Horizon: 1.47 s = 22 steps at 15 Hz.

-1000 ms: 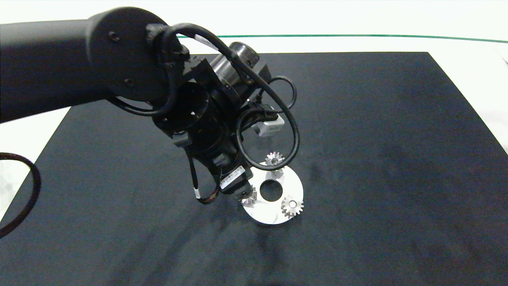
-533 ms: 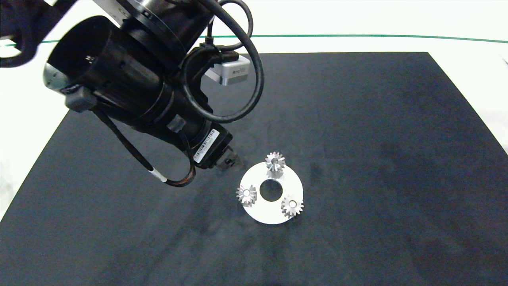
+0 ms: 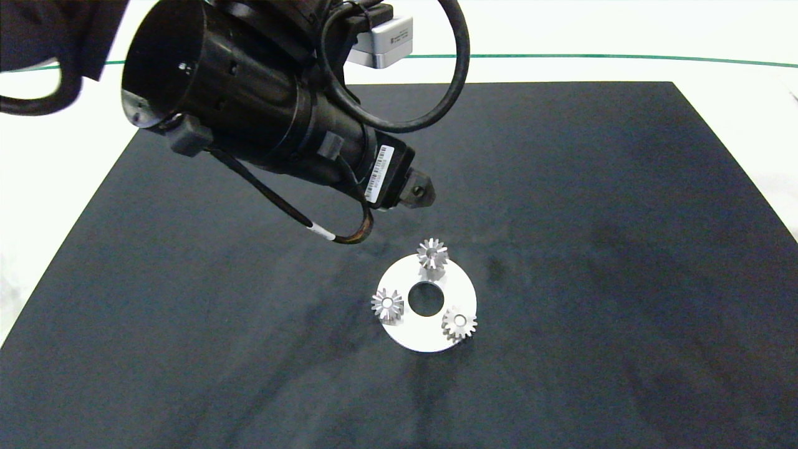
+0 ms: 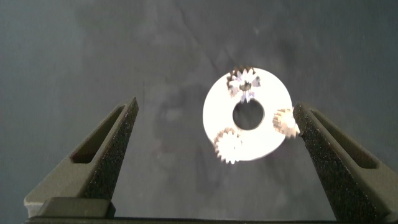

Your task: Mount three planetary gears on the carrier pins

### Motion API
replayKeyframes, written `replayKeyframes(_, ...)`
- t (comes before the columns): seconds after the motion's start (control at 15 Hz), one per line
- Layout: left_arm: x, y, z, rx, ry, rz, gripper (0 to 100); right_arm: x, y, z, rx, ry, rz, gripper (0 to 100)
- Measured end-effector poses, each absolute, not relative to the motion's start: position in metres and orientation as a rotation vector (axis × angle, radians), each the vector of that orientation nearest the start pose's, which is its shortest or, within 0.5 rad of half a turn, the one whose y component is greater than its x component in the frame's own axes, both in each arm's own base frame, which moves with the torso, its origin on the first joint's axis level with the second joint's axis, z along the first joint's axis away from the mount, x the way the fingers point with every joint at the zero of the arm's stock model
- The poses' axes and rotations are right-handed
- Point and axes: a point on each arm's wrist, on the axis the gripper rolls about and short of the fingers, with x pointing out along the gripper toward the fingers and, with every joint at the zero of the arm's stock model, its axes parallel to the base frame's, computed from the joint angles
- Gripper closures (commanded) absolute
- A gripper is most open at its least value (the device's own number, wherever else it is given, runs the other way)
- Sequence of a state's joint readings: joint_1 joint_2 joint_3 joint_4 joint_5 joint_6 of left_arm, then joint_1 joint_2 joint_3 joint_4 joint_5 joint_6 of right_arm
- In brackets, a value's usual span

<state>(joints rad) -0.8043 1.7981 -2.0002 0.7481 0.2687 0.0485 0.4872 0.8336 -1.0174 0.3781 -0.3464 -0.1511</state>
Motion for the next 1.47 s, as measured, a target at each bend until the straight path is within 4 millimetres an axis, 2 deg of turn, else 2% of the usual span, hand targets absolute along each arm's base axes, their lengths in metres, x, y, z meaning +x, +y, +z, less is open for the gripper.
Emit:
replayKeyframes(0.2,0.237,-0.229,0.355,0.255,0.333,-0.524,0,0.053,0.019,0.309,-0.229,0.167,0.154,0)
replayKeyframes(0.4,0.253,-0.223,0.362,0.196,0.248,-0.501,0,0.053,0.020,0.308,-0.230,0.169,0.154,0)
replayKeyframes(0.73,0.246,-0.211,0.376,0.169,0.203,-0.534,0,0.055,0.020,0.307,-0.234,0.177,0.155,0)
replayKeyframes(1.47,0.253,-0.221,0.329,0.376,0.324,-0.558,0,0.057,0.021,0.306,-0.238,0.185,0.155,0)
